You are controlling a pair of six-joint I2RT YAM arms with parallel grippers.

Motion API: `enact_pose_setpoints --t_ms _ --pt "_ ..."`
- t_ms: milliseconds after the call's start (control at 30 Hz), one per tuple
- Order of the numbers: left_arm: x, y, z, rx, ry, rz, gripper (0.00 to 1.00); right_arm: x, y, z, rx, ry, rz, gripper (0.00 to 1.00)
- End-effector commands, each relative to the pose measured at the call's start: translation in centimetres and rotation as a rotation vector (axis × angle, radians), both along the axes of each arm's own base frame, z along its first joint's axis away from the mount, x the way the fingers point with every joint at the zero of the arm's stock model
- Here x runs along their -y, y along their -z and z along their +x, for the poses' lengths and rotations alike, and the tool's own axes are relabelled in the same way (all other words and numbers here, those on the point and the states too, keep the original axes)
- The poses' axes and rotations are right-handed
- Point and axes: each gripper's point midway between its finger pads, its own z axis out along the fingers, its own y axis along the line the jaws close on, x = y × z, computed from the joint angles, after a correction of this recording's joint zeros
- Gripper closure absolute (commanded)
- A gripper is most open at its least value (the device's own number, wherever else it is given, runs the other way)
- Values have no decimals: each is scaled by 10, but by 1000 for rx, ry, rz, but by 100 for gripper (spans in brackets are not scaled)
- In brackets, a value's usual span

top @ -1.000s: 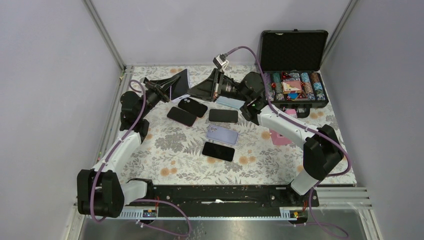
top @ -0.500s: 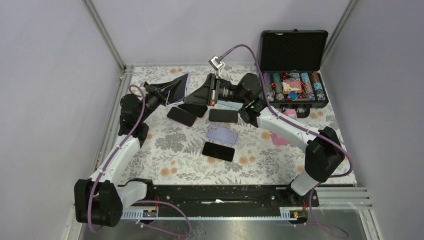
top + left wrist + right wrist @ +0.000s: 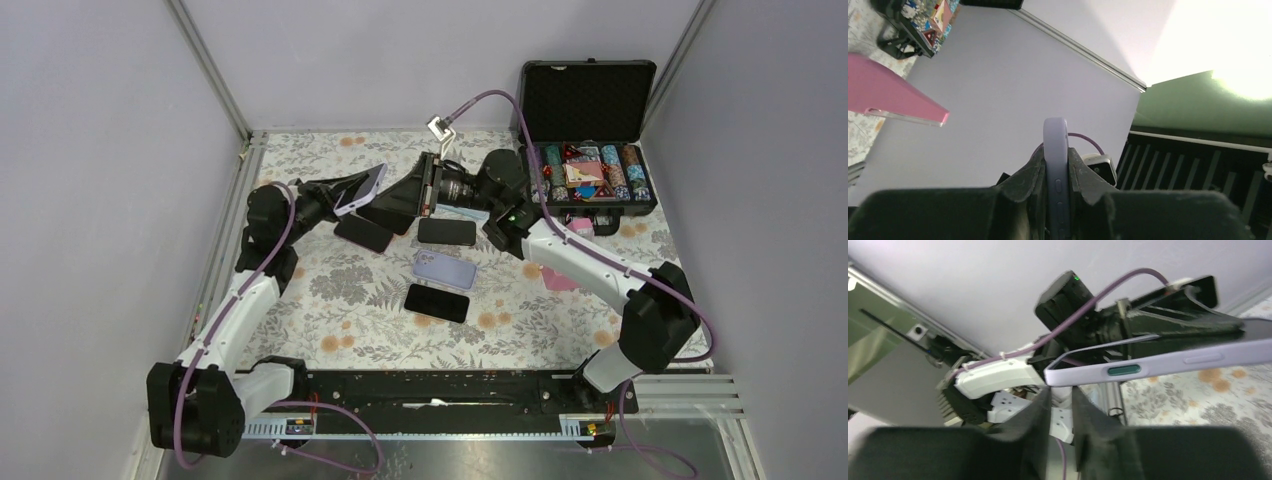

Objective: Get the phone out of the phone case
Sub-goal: Remove the phone case from the phone.

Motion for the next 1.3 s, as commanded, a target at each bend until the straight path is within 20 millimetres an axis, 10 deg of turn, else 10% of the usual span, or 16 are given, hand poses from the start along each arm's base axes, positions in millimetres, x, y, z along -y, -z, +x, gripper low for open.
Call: enact_pose_setpoints --t_ms 0,200,667,833,1267 --pt "6 -32 -9 190 64 109 100 10 -14 22 -88 164 34 57" --pt "1 -39 8 247 39 151 100 7 -24 8 -208 104 83 32" --pt "-6 -38 23 230 -27 177 100 -10 -33 3 -327 8 127 42" --pt "-18 -40 31 238 -97 189 100 -10 -33 6 -378 10 149 61" --pt "-22 -14 28 108 -89 186 100 -7 -26 11 -237 72 169 50"
